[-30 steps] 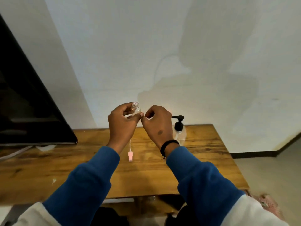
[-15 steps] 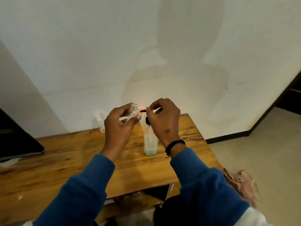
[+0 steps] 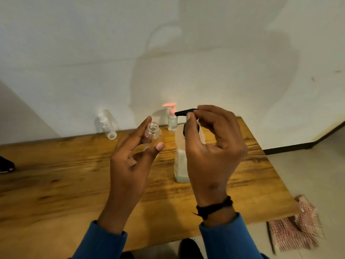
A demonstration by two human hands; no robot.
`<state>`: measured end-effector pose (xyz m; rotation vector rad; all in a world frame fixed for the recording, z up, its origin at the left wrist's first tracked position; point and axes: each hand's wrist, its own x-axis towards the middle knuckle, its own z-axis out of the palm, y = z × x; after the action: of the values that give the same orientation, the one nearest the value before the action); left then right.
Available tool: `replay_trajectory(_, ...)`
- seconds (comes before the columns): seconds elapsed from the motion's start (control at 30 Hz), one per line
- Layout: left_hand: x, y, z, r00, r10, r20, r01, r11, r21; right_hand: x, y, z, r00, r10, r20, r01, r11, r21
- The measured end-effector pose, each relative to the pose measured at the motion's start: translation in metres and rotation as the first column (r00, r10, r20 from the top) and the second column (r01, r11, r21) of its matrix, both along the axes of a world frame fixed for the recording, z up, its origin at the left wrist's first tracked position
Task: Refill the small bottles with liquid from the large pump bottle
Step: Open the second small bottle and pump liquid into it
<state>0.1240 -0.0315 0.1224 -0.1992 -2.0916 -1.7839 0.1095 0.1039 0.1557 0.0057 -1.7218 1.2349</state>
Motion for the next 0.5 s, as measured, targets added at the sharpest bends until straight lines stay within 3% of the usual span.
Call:
replay_trajectory(0.3, -0.013, 0.001, 0.005, 0.998, -0.023, -0.066, 0.016, 0.994, -0.105, -0.003, -0.008, -0.006, 0.998, 0.035, -0.059, -0.031, 0.998, 0.061)
replay_trajectory(0.5, -0.011, 0.003, 0.011, 0.997, 0.026, -0.069, -0.030, 0.998, -0.053, -0.006, -0.011, -0.005, 0.998, 0.000, -0.068, 0.005, 0.997, 0.078)
